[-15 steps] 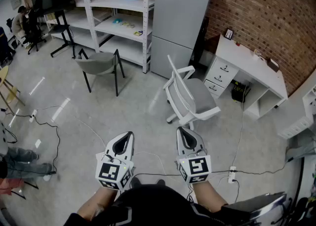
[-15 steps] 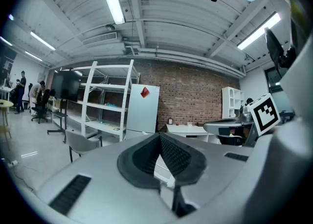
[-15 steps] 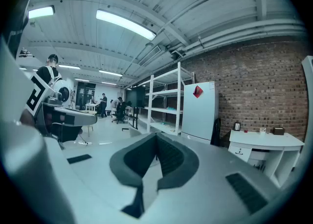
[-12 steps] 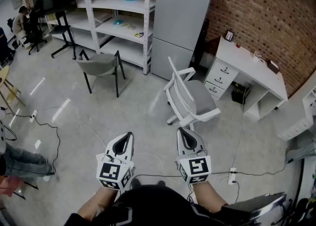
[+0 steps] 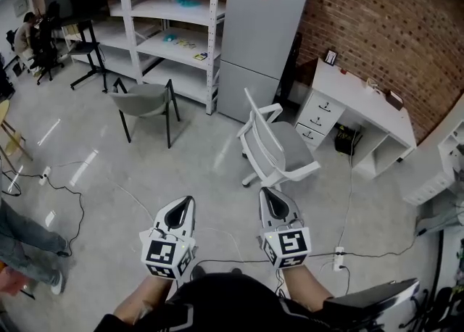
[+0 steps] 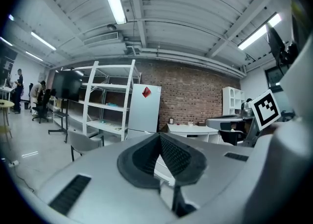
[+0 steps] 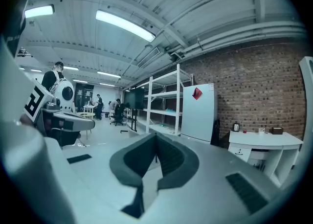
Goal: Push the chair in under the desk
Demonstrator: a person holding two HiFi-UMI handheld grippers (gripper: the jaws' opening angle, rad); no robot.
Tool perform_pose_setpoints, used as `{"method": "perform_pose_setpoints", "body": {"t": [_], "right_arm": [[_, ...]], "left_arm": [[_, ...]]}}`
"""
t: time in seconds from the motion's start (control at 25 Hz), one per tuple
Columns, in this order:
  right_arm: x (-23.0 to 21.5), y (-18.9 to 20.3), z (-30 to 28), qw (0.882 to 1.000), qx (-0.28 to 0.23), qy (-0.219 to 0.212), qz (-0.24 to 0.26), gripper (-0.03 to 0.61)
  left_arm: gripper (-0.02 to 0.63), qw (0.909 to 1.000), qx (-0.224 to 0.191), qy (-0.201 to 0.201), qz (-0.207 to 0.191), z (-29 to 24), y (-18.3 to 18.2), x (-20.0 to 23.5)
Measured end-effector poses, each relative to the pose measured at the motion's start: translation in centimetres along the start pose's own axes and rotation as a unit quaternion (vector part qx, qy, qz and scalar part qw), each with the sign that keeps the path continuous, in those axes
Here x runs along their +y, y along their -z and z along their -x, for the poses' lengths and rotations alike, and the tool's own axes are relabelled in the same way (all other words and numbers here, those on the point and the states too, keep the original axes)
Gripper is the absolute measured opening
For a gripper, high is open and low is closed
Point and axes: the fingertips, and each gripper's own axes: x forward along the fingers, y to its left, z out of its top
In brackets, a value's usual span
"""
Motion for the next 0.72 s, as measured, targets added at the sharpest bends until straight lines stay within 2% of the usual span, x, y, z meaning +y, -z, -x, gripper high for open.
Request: {"method": "perform_pose_setpoints", "body": {"t": [0.36,0.56,0.72], "right_arm": [[3.2,0.1,-0.5,1.0,0.01,0.005,0.016,0.008],[4.0,0.6,-1.6,0.999,0.03,0.002,0.027,0.008],[3.5,1.0,-3.5,0.999,0.03,-0.007,0.03,0.008]], "left_arm": [[0.008,0.9998,-0.001,0.017,0.01,1.7,1.2,3.3],[0.008,0.9993,0.008,0.027,0.022,1.0,2.0,4.3],[0.008,0.9994,0.009,0.03,0.014,-0.7,2.2,4.6]]}}
